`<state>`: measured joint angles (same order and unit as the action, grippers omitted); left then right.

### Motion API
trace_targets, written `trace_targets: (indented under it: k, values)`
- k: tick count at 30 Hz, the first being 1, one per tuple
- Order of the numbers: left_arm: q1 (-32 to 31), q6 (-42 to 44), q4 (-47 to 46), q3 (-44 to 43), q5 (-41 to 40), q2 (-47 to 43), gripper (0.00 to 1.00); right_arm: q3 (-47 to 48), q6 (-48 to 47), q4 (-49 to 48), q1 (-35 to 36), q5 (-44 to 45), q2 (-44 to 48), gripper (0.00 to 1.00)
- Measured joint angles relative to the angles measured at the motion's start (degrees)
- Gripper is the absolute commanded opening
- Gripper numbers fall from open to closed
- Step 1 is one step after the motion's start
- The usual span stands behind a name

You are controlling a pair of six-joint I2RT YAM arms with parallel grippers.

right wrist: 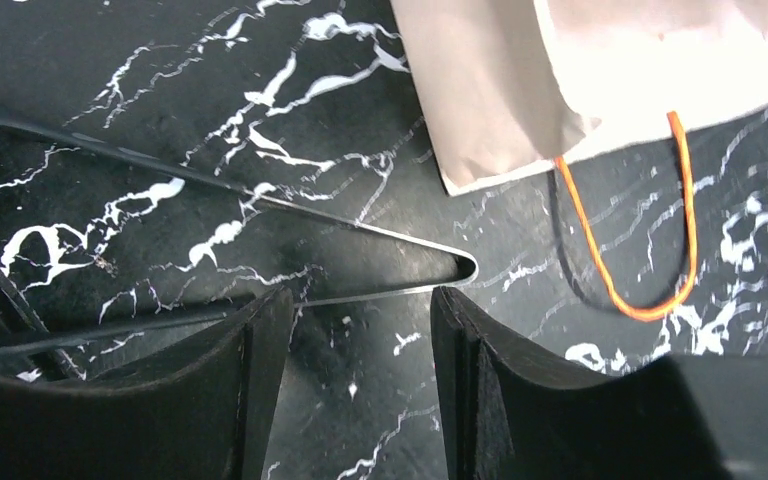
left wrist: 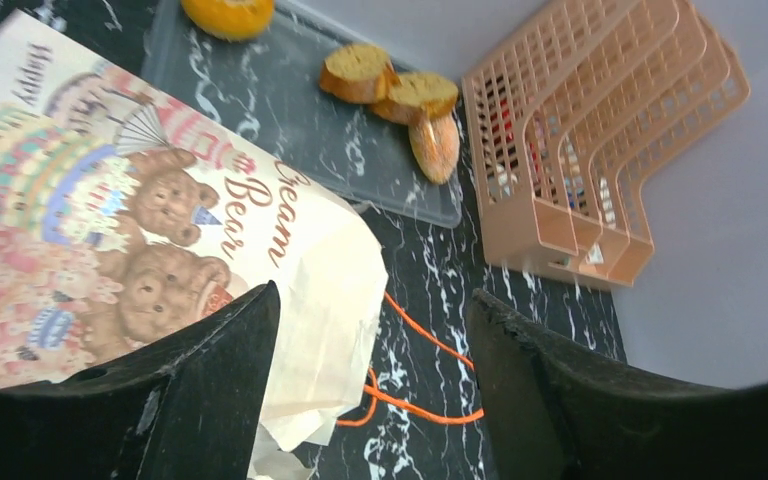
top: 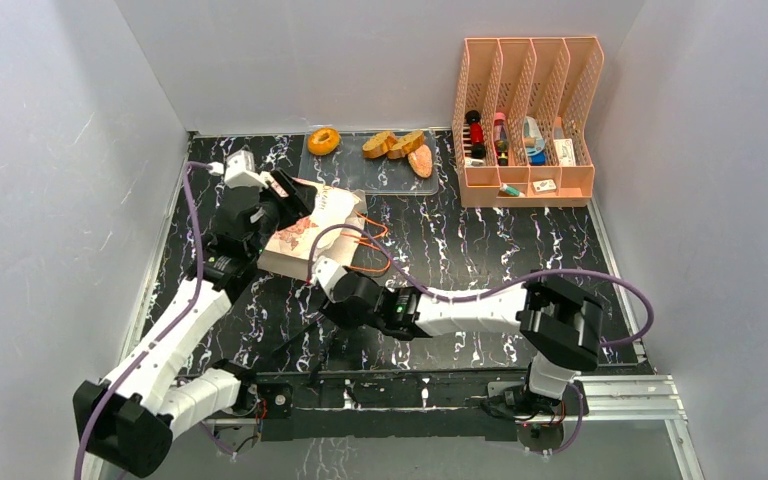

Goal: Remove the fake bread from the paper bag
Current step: Pick up the clamp at the center of the board.

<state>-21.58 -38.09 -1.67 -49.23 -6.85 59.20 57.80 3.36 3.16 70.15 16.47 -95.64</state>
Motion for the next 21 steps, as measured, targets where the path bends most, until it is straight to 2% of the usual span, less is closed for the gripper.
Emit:
trace_targets:
  k: [6,15,18,21]
  values:
    - [0.0,0.7,2.3,0.6,-6.8,-5.1,0.74,5.6,-6.7,0.2,0.3,-3.7,-6.1,0.52]
    - [0.0,1.1,4.2,1.4,-10.5,-6.1,0.76,10.5,-13.8,1.7,0.3,-5.6,-15.2,0.50]
    - [0.0,1.3,4.8,1.4,-11.2,-6.3,0.76,11.1,-14.9,1.7,0.3,-6.2,-16.0,0.42]
    - [0.0,1.5,5.0,1.4,-11.7,-6.5,0.76,11.6,-15.7,1.1,0.2,-6.9,-16.7,0.19]
